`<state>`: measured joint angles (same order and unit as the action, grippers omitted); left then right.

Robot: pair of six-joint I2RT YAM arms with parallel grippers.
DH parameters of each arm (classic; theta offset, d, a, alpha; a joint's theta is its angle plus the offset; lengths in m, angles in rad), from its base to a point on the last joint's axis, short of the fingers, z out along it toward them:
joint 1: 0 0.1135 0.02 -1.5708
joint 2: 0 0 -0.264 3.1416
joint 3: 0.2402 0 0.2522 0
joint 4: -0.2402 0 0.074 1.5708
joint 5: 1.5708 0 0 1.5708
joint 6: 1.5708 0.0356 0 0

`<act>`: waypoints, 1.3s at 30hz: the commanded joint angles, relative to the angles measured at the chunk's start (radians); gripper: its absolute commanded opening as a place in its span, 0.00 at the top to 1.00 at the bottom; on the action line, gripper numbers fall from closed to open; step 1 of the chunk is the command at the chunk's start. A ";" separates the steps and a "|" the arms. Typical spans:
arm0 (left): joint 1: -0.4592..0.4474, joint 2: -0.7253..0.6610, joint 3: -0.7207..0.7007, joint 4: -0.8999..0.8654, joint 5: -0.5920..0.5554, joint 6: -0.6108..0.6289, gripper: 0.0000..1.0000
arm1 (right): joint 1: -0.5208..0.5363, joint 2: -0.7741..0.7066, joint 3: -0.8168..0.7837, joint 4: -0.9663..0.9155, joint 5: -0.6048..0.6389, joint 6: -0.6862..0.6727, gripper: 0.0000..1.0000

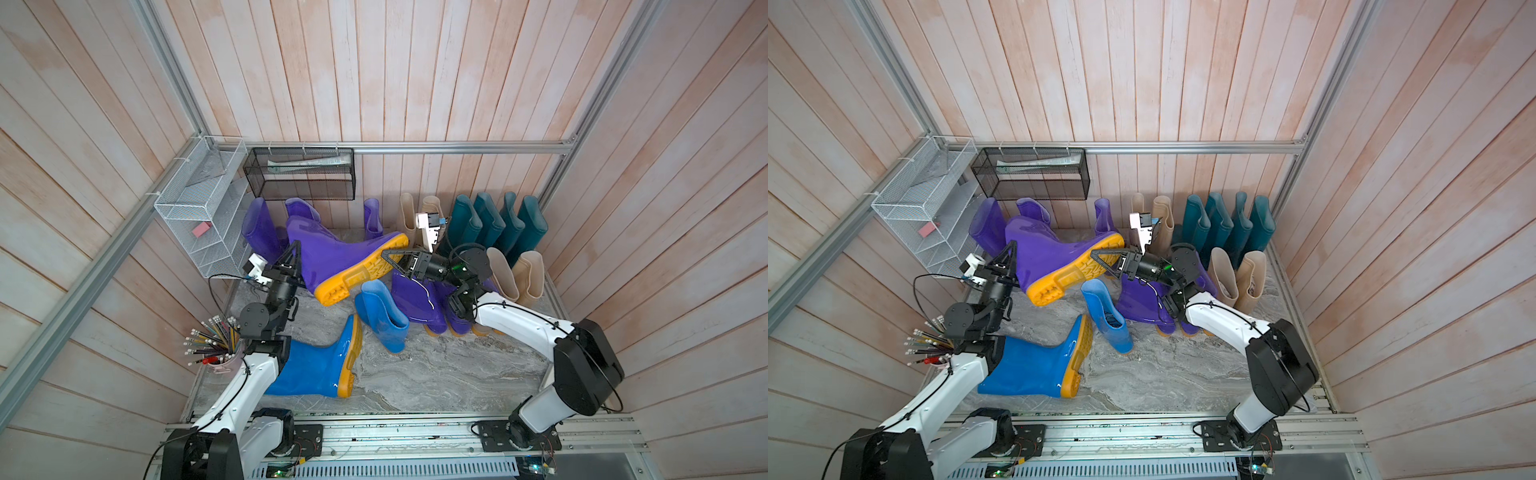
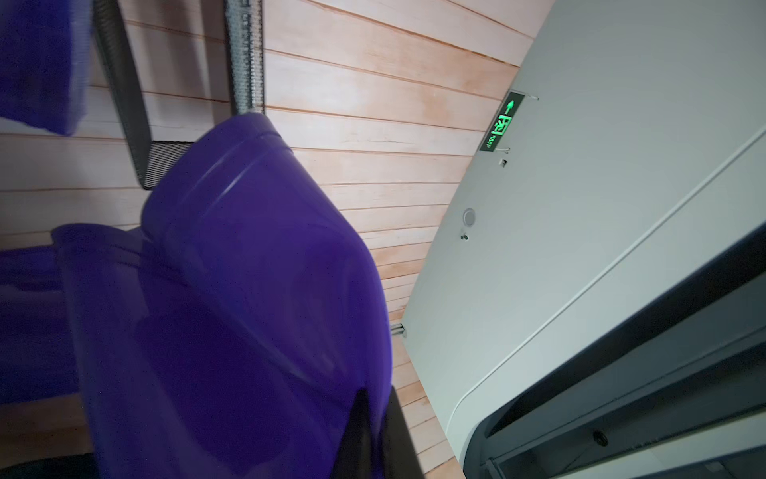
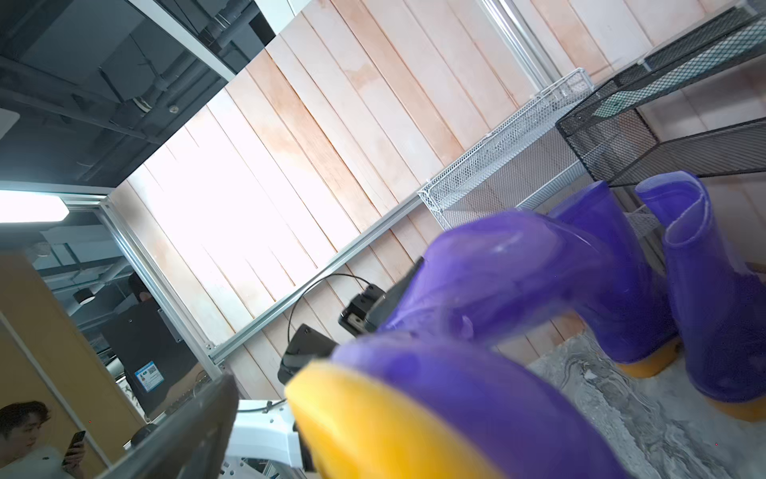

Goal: Match and arrange rain boots in pairs
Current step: Pick up the rain boot at the center of the board, then place the rain boot at the center of the board.

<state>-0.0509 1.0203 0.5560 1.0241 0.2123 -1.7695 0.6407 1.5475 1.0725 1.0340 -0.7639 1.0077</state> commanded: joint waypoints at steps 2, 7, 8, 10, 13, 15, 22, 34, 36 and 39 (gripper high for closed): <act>0.073 -0.029 0.143 0.022 0.020 0.008 1.00 | -0.057 -0.085 -0.052 -0.083 0.024 -0.083 0.02; 0.127 -0.015 0.276 -0.056 0.092 0.105 1.00 | -0.100 -0.153 -0.088 -0.159 0.036 -0.130 0.02; 0.136 -0.020 0.307 -0.107 0.116 0.162 1.00 | -0.107 -0.168 -0.097 -0.168 0.037 -0.135 0.02; 0.138 -0.039 0.366 -0.249 0.158 0.296 1.00 | -0.125 -0.197 -0.112 -0.192 0.042 -0.151 0.02; 0.138 -0.068 0.423 -0.402 0.221 0.486 1.00 | -0.139 -0.234 -0.133 -0.222 0.060 -0.171 0.02; 0.137 -0.078 0.463 -0.533 0.256 0.605 1.00 | -0.142 -0.246 -0.138 -0.235 0.054 -0.180 0.02; 0.126 -0.025 0.532 -0.771 0.428 0.928 1.00 | -0.158 -0.285 -0.158 -0.288 0.039 -0.208 0.02; -0.074 0.085 0.636 -0.977 0.213 1.406 1.00 | -0.179 -0.390 -0.196 -0.411 0.058 -0.268 0.02; -0.095 0.114 0.670 -1.001 0.171 1.459 1.00 | -0.183 -0.395 -0.204 -0.411 0.058 -0.267 0.02; -0.098 0.144 0.696 -1.001 0.184 1.476 1.00 | -0.189 -0.392 -0.217 -0.411 0.061 -0.267 0.02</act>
<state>-0.1410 1.1679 1.1816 -0.0418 0.4324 -0.3840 0.4599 1.1595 0.8745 0.6437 -0.7143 0.7570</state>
